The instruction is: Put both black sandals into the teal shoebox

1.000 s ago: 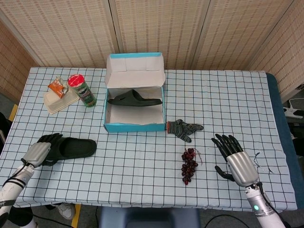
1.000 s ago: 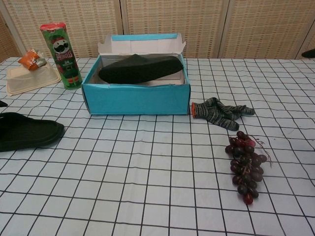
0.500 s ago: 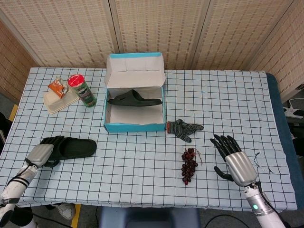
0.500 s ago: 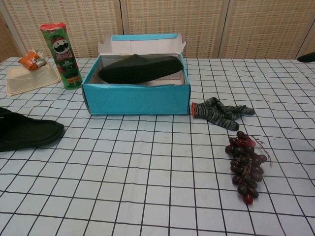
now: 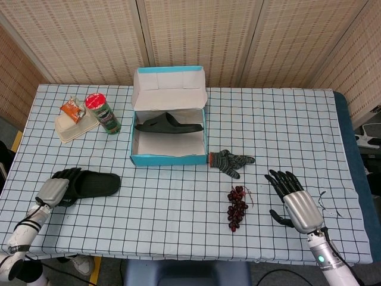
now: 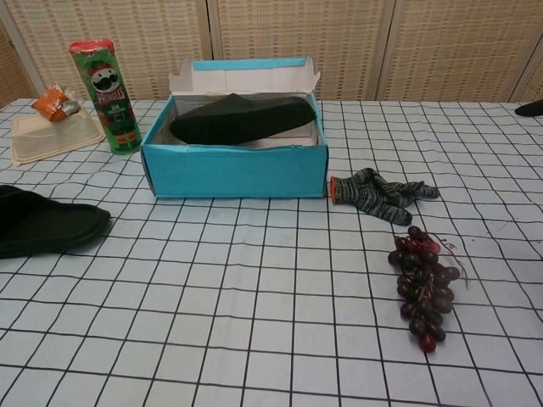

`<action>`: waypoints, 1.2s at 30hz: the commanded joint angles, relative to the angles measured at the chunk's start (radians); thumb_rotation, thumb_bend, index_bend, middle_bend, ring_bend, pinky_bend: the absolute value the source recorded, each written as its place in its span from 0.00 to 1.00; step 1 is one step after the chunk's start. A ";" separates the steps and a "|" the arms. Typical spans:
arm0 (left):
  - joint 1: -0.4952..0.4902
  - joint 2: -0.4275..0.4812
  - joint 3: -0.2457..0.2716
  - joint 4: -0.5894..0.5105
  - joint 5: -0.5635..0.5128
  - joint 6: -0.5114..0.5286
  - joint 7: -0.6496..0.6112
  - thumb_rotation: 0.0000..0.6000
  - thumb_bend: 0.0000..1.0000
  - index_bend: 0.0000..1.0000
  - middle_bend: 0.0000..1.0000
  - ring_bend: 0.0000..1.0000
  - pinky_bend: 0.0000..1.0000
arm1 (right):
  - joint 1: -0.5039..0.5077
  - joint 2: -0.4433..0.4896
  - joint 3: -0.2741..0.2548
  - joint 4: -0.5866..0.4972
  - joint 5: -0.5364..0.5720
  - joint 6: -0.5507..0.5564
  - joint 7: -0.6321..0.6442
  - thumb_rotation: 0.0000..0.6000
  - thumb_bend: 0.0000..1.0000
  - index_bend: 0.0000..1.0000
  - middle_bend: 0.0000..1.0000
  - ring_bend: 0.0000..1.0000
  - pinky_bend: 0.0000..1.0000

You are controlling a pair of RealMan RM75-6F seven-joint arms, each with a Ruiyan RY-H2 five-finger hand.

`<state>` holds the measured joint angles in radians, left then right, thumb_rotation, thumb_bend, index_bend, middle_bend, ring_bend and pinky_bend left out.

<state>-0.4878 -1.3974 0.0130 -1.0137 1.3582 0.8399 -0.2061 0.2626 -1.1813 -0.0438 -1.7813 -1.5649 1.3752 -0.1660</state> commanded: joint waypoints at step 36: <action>0.023 0.403 -0.135 -0.639 0.119 0.326 -0.016 1.00 0.90 0.67 0.80 0.67 0.72 | -0.040 -0.052 0.030 0.089 0.023 -0.027 -0.010 1.00 0.20 0.00 0.00 0.00 0.00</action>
<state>-0.4287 -1.1017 -0.0866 -1.5163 1.4629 1.1851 -0.2359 0.2219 -1.2332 -0.0138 -1.6930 -1.5427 1.3496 -0.1784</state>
